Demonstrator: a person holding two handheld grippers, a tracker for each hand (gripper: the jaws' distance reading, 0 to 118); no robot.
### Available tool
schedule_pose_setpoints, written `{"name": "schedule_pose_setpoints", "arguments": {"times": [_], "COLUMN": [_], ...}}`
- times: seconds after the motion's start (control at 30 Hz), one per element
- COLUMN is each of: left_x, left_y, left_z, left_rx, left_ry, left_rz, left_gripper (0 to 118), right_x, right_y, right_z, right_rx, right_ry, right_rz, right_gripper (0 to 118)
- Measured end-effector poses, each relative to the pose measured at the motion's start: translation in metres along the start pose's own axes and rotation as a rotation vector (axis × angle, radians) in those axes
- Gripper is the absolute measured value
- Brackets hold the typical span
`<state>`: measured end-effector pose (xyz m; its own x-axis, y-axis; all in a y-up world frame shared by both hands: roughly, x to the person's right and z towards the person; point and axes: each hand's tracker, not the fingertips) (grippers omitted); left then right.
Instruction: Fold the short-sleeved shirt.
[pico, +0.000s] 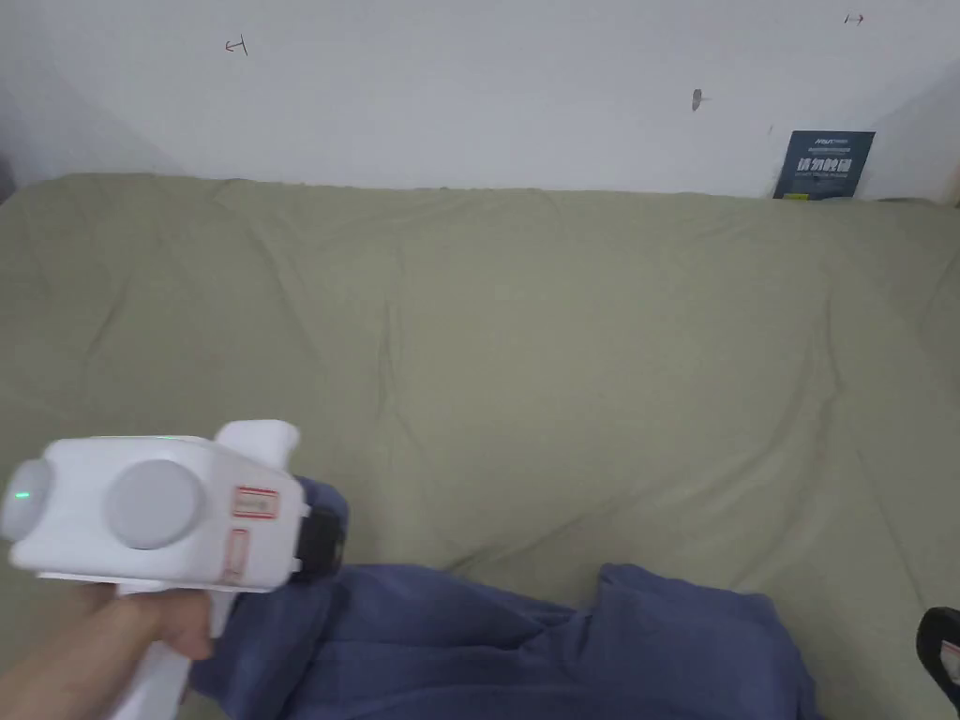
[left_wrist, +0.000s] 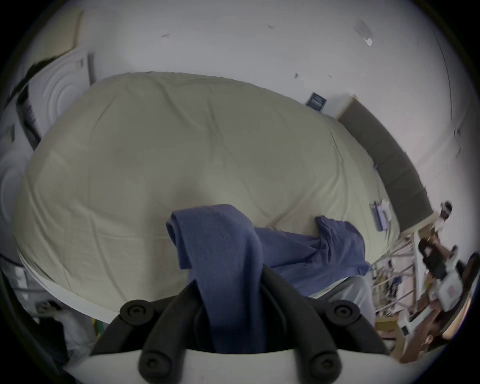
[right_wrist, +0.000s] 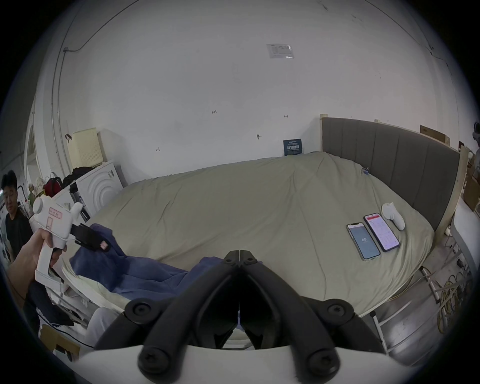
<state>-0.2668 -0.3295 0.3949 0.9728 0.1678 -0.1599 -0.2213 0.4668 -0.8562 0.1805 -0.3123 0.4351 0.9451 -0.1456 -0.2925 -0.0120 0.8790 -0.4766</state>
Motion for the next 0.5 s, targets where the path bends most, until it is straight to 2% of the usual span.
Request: {"name": "schedule_pose_setpoints", "arguments": {"times": [0.17,0.2,0.23,0.27,0.3,0.33,0.47,0.5], "left_x": [0.062,0.072,0.081,0.087,0.088,0.087,0.073,0.072], "left_y": [-0.005,-0.007,-0.009,-0.012,-0.015,-0.015,0.033,-0.013], "left_z": [-0.070,-0.087,-0.099,-0.113,-0.123,-0.131,-0.084,-0.081], "left_rx": [-0.083,-0.101,-0.118,-0.112,-0.115,-0.130,-0.102,-0.069], "left_ry": [-0.024,0.013,0.029,0.026,-0.043,-0.065,-0.161,-0.177], "left_rz": [-0.049,-0.089,-0.101,-0.096,-0.086,-0.076,0.000,0.021], "left_gripper": [5,16,48,110,117,110,109,109], "right_x": [0.005,0.006,0.007,0.009,0.010,0.011,0.013,0.014], "right_y": [0.000,0.000,0.000,0.000,0.000,0.000,0.000,0.000], "right_z": [-0.001,-0.002,-0.002,-0.003,-0.004,-0.004,-0.005,-0.007], "right_rx": [0.004,0.003,0.002,-0.001,-0.004,-0.006,-0.012,-0.013], "right_ry": [-0.009,-0.009,-0.006,0.000,0.003,0.003,0.001,0.009], "right_rz": [0.025,0.023,0.018,0.007,0.001,-0.002,-0.019,-0.025], "right_gripper": [0,0,0,0,0,0,0,0]}}
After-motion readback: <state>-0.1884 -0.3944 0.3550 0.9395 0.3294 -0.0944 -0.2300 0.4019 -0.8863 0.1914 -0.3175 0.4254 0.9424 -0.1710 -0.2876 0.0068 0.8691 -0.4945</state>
